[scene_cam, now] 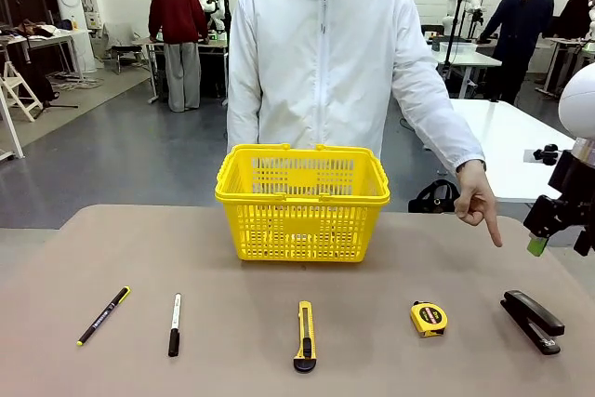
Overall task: Place the items the person wants into the basket.
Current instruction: Pick up the item the person points to and place it in the Market Basket.
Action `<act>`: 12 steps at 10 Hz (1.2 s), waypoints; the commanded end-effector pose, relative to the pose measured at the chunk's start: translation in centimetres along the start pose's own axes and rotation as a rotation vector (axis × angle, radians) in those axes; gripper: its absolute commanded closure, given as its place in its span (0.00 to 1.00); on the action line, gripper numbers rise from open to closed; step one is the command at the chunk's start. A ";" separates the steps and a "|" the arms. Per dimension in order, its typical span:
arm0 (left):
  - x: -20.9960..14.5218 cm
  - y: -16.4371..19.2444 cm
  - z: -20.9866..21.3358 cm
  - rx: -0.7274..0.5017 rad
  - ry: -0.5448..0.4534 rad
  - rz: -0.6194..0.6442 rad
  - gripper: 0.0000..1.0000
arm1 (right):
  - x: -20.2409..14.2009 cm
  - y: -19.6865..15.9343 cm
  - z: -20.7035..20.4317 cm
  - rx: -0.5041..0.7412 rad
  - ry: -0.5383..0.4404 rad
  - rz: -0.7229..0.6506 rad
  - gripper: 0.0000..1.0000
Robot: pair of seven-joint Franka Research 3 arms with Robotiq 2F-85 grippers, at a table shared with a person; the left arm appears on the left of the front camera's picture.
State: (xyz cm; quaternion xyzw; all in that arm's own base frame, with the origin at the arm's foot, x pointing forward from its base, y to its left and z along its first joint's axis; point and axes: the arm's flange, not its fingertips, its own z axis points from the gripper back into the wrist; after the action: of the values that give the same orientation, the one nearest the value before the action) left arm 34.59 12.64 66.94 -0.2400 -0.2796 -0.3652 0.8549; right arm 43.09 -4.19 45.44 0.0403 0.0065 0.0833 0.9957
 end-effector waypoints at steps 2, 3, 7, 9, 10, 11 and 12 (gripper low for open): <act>0.0 0.0 0.3 -0.008 -0.006 -0.009 0.00 | 0.0 0.0 0.0 0.000 0.000 0.000 0.00; 0.0 0.0 0.3 -0.008 -0.006 -0.009 0.00 | 0.3 0.1 -2.5 0.007 0.006 -0.006 0.00; 0.0 0.0 0.3 -0.008 -0.006 -0.009 0.00 | 0.9 -0.1 -9.4 -0.037 0.055 -0.018 0.00; 0.0 0.0 0.3 -0.008 -0.006 -0.009 0.00 | 1.1 0.2 -11.9 -0.054 0.097 0.005 0.00; 0.0 0.0 0.3 -0.008 -0.006 -0.009 0.00 | 1.0 0.2 -12.4 -0.057 0.104 0.008 0.00; 0.0 0.0 0.3 -0.008 -0.006 -0.009 0.00 | 1.0 0.2 -12.9 -0.057 0.119 0.014 0.00; 0.0 0.0 0.3 -0.008 -0.006 -0.009 0.00 | 0.9 0.2 -12.8 -0.055 0.117 0.018 0.00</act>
State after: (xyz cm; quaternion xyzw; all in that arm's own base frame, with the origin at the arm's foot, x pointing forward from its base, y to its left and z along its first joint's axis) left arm 34.58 12.65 66.96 -0.2400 -0.2797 -0.3652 0.8549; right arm 43.65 -3.13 32.48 0.0271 0.0643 0.0965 0.9929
